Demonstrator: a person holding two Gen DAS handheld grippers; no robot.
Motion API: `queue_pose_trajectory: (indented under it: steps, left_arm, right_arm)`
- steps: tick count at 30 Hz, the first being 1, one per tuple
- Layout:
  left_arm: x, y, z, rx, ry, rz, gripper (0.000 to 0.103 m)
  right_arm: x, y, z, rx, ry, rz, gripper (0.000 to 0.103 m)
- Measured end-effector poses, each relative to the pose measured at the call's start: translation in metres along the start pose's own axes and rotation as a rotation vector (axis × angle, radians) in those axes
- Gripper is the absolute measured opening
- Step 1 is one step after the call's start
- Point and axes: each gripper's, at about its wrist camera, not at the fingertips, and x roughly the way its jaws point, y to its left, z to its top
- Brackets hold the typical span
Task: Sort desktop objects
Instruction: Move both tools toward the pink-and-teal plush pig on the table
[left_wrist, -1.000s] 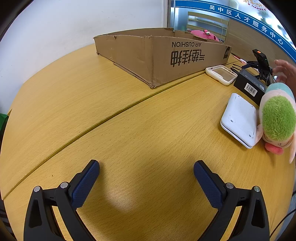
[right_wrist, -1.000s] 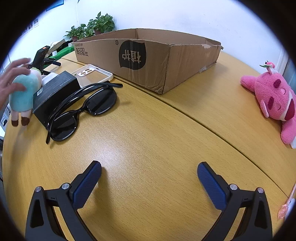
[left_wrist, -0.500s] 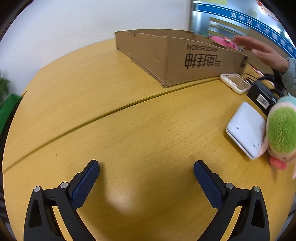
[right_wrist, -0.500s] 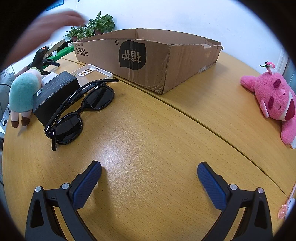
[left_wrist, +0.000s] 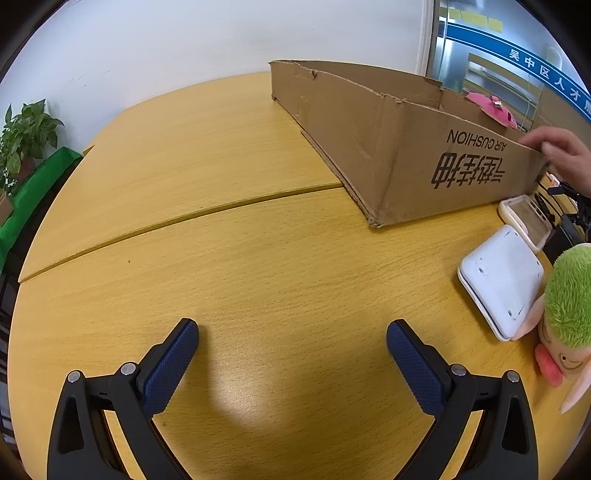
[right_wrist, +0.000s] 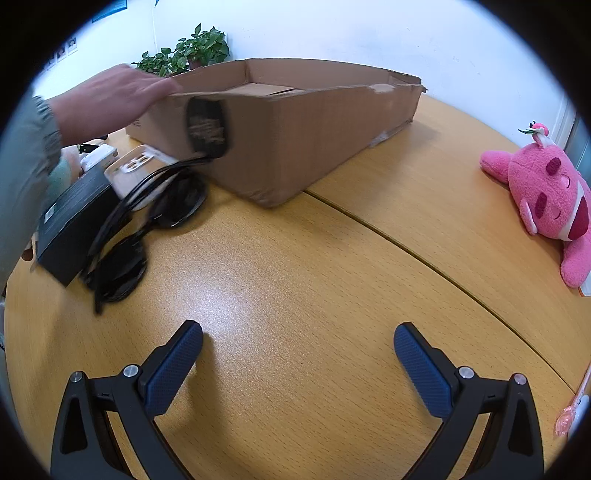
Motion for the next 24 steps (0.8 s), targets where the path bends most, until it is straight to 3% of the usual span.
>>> queue_pose_trajectory:
  steps: [2, 5, 6, 10, 17, 18, 22, 24]
  left_arm:
    - [-0.001, 0.0, 0.0, -0.016, 0.01, 0.014, 0.103]
    - [-0.012, 0.0, -0.001, -0.083, -0.017, 0.134, 0.102]
    - [-0.018, 0.0, -0.002, -0.098, -0.037, 0.14, 0.102]
    - [-0.066, -0.015, -0.003, -0.118, -0.189, 0.175, 0.102]
    - [-0.151, -0.079, 0.008, -0.082, -0.482, 0.356, 0.102]
    - [-0.158, -0.087, 0.009, -0.08, -0.493, 0.341, 0.102]
    - [-0.169, -0.104, 0.021, -0.097, -0.445, 0.124, 0.103]
    - [-0.173, -0.117, 0.022, -0.119, -0.427, 0.097, 0.103]
  right_arm:
    - [0.0, 0.0, 0.0, 0.0, 0.0, 0.0, 0.103]
    - [0.0, -0.001, 0.001, 0.0, 0.0, 0.0, 0.103]
    - [0.0, -0.001, 0.001, 0.0, 0.0, 0.0, 0.103]
    - [0.0, -0.001, 0.0, 0.0, 0.0, 0.0, 0.103]
    - [0.0, -0.002, 0.002, 0.001, 0.0, 0.0, 0.103]
    - [0.0, -0.002, 0.002, 0.004, 0.0, -0.003, 0.103]
    - [0.0, -0.002, -0.001, 0.01, 0.0, -0.006, 0.103]
    - [0.001, 0.002, 0.001, 0.019, 0.001, -0.009, 0.103]
